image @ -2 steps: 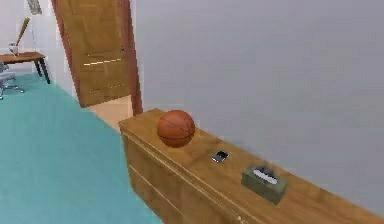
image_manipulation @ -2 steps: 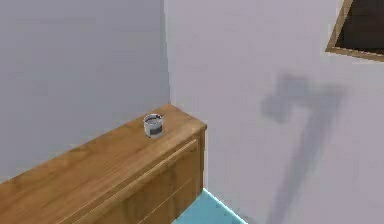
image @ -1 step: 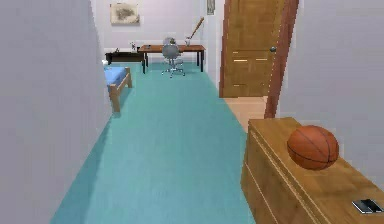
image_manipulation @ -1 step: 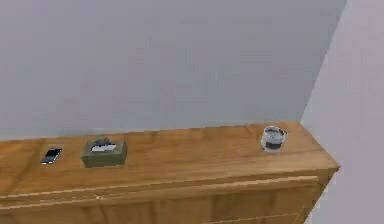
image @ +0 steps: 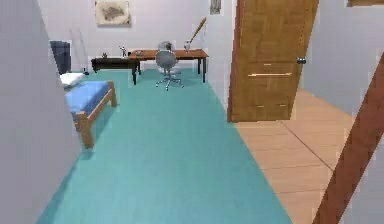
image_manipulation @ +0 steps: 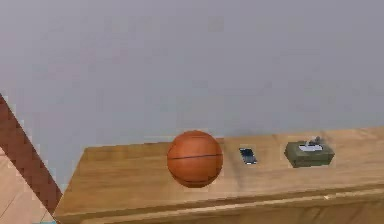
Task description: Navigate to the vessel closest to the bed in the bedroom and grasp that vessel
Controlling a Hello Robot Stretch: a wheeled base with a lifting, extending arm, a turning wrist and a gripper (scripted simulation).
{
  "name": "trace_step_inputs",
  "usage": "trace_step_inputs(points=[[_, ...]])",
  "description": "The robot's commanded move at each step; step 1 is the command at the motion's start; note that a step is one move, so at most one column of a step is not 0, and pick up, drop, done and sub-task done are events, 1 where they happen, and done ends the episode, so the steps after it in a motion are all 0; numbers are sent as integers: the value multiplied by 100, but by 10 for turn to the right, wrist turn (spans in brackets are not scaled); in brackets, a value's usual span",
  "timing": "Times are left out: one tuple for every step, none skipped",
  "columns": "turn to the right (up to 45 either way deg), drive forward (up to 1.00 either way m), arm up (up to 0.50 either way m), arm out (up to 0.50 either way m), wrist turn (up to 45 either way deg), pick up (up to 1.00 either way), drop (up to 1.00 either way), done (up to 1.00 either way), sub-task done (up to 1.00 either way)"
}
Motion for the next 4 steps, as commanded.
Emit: trace_step_inputs(points=[[0, 100, 0, 0, 0, 0, 0, 0, 0], [0, 100, 0, 0, 0, 0, 0, 0, 0], [0, 100, 0, 0, 0, 0, 0, 0, 0], [0, 100, 0, 0, 0, 0, 0, 0, 0]])
